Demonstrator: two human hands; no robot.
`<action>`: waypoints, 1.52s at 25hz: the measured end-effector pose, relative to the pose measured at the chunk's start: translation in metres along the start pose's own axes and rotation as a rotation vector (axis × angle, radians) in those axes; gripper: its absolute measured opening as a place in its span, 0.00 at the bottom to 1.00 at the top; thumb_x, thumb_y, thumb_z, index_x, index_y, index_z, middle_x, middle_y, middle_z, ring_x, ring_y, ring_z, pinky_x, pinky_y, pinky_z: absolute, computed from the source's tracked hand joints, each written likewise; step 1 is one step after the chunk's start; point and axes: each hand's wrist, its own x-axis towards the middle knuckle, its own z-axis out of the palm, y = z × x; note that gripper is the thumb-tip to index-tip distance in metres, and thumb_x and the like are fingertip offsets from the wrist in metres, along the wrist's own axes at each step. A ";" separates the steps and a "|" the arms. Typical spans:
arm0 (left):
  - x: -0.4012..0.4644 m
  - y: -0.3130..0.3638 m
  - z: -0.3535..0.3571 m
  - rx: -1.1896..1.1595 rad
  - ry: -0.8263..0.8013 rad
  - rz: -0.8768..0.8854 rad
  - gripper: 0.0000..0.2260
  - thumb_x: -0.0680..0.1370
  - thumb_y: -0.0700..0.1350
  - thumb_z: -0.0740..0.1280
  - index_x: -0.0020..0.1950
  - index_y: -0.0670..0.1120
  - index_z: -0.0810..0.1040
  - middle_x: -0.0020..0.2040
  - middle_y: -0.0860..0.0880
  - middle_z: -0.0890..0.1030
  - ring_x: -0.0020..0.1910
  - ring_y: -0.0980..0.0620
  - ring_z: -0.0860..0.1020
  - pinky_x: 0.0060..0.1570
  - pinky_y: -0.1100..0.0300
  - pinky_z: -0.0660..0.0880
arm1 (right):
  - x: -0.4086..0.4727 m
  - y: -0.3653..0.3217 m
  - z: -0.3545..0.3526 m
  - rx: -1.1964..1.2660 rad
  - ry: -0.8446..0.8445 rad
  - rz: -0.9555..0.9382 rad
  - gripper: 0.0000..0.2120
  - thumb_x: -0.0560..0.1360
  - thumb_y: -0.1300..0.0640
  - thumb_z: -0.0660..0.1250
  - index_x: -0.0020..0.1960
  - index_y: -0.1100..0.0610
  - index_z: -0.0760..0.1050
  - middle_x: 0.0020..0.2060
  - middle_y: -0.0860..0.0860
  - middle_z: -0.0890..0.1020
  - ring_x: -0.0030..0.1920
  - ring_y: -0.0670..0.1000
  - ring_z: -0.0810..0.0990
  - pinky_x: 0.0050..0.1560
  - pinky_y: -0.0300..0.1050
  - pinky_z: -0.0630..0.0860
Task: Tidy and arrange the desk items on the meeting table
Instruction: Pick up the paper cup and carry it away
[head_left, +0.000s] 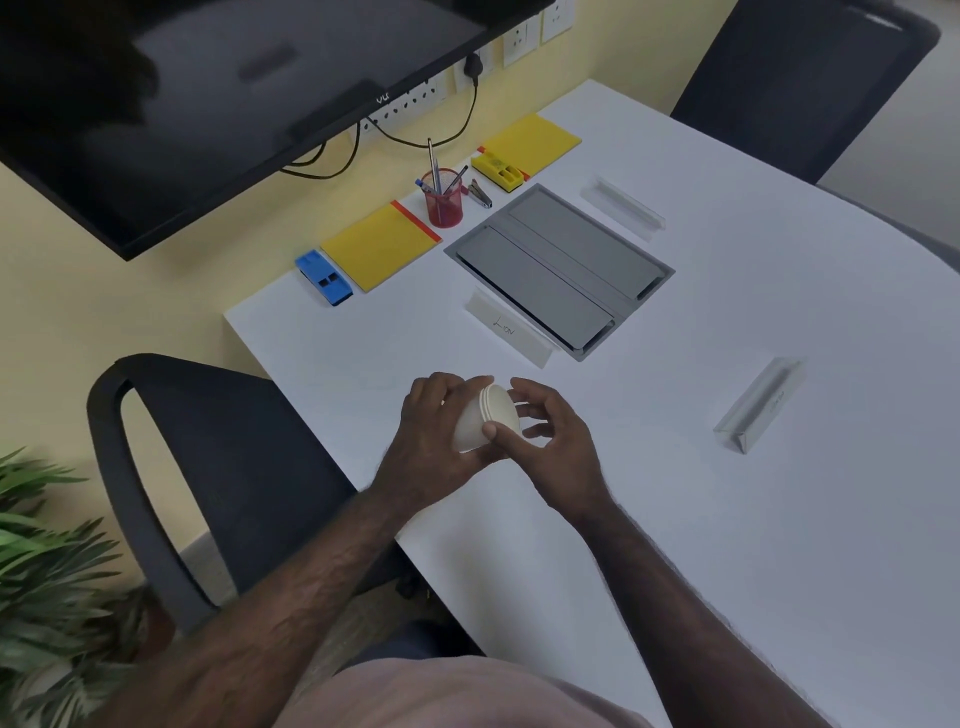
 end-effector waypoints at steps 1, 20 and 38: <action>0.003 -0.003 -0.002 -0.014 0.004 0.017 0.35 0.72 0.66 0.74 0.73 0.51 0.72 0.62 0.49 0.75 0.59 0.49 0.72 0.55 0.51 0.78 | 0.003 -0.001 0.002 0.025 0.003 0.014 0.29 0.69 0.40 0.80 0.68 0.40 0.77 0.61 0.37 0.83 0.62 0.43 0.83 0.59 0.51 0.83; 0.050 -0.130 -0.028 -0.094 0.152 -0.343 0.39 0.68 0.56 0.83 0.73 0.46 0.71 0.65 0.47 0.74 0.63 0.49 0.76 0.61 0.52 0.80 | 0.116 0.004 0.053 -0.198 0.104 -0.038 0.34 0.70 0.49 0.83 0.73 0.46 0.74 0.69 0.40 0.78 0.64 0.43 0.79 0.55 0.37 0.77; 0.091 -0.109 -0.014 -0.332 -0.009 -0.229 0.41 0.70 0.59 0.81 0.78 0.49 0.68 0.73 0.50 0.76 0.69 0.54 0.74 0.66 0.61 0.74 | 0.092 0.051 0.095 -0.331 0.125 0.105 0.29 0.78 0.51 0.76 0.77 0.50 0.72 0.71 0.46 0.76 0.71 0.48 0.75 0.70 0.51 0.76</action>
